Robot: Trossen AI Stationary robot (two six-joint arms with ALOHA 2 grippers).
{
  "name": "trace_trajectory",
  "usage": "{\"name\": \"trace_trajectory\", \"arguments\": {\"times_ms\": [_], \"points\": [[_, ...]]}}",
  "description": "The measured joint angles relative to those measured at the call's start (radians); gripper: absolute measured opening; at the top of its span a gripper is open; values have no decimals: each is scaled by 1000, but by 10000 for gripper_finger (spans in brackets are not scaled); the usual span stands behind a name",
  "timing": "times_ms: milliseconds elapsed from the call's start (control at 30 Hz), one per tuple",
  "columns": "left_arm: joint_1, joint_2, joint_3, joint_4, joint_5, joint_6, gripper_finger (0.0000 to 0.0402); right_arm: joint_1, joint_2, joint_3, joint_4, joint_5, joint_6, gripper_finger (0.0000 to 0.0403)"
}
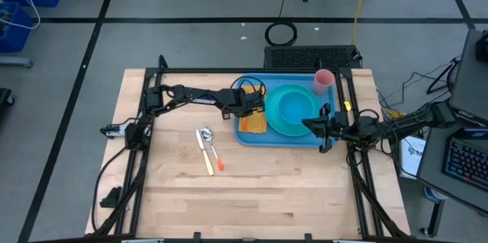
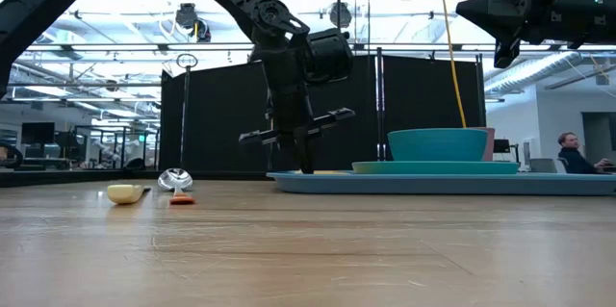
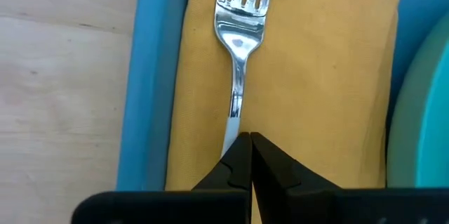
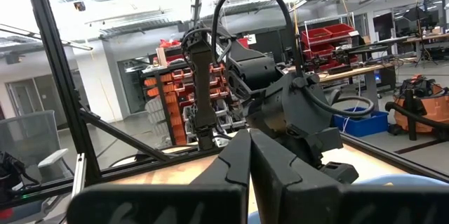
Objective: Set up tray
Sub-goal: Put the silver spoon onto the blue tray
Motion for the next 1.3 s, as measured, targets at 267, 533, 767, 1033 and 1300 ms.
{"name": "trace_trajectory", "arguments": {"times_ms": [267, 533, 767, 1033, 1300], "points": [[-4, 0, 0, -32, -25, -43, 1, 0, 0, 0, 0, 0, 0, 0], [-6, 0, 0, -26, -26, -10, 1, 0, 0, 0, 0, 0, 0, 0], [-6, 0, 0, 54, 9, 60, 9, 0, 0, 0, 0, 0, 0, 0], [-28, -1, 0, 131, 28, 63, 9, 0, 0, 0, 0, 0, 0, 0], [-53, -7, 0, 192, 28, 30, 16, 0, 0, 0, 0, 0, 0, 0]]}}
